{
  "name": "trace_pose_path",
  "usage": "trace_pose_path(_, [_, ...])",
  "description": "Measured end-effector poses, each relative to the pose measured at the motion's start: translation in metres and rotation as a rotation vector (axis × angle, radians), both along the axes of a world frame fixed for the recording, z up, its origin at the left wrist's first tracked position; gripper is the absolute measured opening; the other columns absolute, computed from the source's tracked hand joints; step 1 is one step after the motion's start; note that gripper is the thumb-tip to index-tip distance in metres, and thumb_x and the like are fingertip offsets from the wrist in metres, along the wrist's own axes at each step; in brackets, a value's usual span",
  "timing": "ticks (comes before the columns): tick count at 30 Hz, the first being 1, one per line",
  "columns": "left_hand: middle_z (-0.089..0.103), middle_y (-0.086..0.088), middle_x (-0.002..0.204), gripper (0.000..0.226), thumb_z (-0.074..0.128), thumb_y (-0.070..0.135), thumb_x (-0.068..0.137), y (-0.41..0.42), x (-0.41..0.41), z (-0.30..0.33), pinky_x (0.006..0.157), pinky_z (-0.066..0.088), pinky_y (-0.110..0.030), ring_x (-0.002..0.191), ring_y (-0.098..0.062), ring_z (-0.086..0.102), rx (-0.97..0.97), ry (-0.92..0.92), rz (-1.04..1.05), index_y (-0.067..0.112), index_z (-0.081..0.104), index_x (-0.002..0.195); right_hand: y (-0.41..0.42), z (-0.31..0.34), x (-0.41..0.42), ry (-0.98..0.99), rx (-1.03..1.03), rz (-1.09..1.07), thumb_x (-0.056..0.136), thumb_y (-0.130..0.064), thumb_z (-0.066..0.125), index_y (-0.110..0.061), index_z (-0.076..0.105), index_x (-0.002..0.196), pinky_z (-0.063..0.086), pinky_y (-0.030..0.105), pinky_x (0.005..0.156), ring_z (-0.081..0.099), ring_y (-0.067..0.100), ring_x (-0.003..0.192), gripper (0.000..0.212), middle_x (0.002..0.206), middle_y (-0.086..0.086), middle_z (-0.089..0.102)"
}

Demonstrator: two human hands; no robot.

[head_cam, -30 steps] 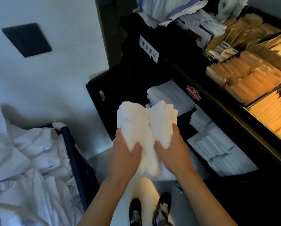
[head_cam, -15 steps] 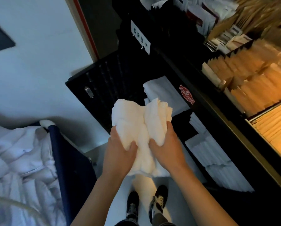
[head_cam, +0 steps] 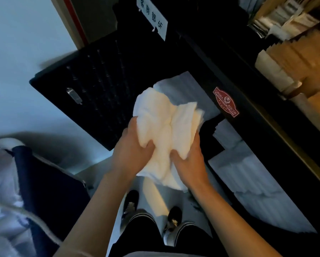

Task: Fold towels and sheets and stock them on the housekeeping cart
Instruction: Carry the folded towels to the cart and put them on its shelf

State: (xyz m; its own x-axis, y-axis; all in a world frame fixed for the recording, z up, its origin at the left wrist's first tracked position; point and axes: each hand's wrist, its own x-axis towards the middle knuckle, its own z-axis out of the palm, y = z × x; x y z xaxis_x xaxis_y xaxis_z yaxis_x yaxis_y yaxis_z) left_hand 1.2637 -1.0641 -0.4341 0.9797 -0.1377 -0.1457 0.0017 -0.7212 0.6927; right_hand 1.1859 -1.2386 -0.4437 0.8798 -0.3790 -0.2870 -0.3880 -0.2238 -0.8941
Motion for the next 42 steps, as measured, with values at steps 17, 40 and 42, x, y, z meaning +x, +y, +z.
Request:
trace_pose_path(17, [0.058,-0.003,0.129,0.077,0.066,0.044,0.086,-0.036,0.145,-0.049,0.075,0.045,-0.034,0.104,-0.029,0.061,-0.037,-0.190,-0.292,0.039,0.025,0.150,-0.013,-0.078,0.092,-0.108,-0.109,-0.286,0.092,-0.034,0.071,-0.019,0.046,0.146,0.056,0.022,0.091,0.067,0.009,0.113,0.061,0.123,-0.008,0.069])
trace_pose_path(40, [0.060,0.042,0.115,0.071,0.081,0.048,0.080,-0.036,0.193,-0.120,0.086,0.045,-0.003,0.105,0.023,0.056,-0.436,0.233,-0.268,0.045,0.047,0.142,-0.055,-0.115,0.137,-0.018,-0.012,-0.568,0.091,-0.033,0.071,-0.016,0.031,0.158,0.052,0.017,0.087,0.062,0.020,0.118,0.080,0.145,0.007,0.057])
trace_pose_path(42, [0.053,0.044,0.103,0.073,0.080,0.044,0.082,-0.042,0.182,-0.120,0.068,0.038,0.002,0.093,0.021,0.056,-0.390,0.161,-0.174,0.044,0.044,0.146,-0.045,-0.108,0.130,-0.011,0.031,-0.527,0.086,-0.040,0.077,-0.024,0.034,0.156,0.051,0.023,0.090,0.063,0.013,0.112,0.084,0.139,-0.002,0.061])
